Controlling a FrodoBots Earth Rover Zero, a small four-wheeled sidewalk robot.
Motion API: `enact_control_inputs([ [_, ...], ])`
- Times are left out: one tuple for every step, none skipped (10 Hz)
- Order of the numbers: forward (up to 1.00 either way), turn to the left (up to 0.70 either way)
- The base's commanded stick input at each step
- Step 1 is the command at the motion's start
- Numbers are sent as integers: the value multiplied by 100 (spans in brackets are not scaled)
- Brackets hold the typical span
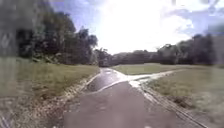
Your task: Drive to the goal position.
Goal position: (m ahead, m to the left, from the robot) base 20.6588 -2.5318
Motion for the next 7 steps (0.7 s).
enact_control_inputs([
  [0, 0],
  [0, 0],
  [0, 0],
  [0, 0],
  [35, 0],
  [70, 0],
  [70, 0],
])
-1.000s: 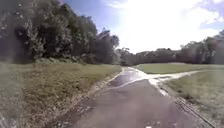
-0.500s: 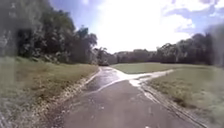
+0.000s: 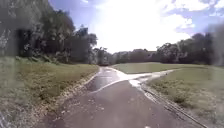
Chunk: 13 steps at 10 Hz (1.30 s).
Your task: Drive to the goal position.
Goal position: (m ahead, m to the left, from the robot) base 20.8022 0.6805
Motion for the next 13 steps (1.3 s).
enact_control_inputs([
  [70, 0],
  [70, 0],
  [70, 0],
  [70, 0],
  [70, 0],
  [70, 0],
  [70, 0],
  [24, 0],
  [0, 0],
  [0, 0],
  [0, 0],
  [16, 0],
  [57, 0],
])
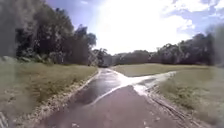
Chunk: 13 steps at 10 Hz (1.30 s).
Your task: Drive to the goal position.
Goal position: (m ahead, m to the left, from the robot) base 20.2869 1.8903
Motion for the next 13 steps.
enact_control_inputs([
  [70, 0],
  [70, 0],
  [70, 0],
  [70, 0],
  [70, 0],
  [70, 0],
  [70, 0],
  [70, 0],
  [70, 0],
  [70, 0],
  [70, 0],
  [70, 0],
  [70, 0],
])
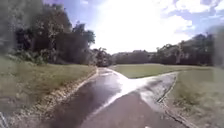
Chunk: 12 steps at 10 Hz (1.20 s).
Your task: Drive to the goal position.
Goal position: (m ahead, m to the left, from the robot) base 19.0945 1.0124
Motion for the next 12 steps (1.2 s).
enact_control_inputs([
  [70, 0],
  [70, 0],
  [70, 0],
  [70, 0],
  [70, 0],
  [70, 0],
  [70, 0],
  [70, 0],
  [70, 0],
  [70, 0],
  [70, 0],
  [70, 0],
])
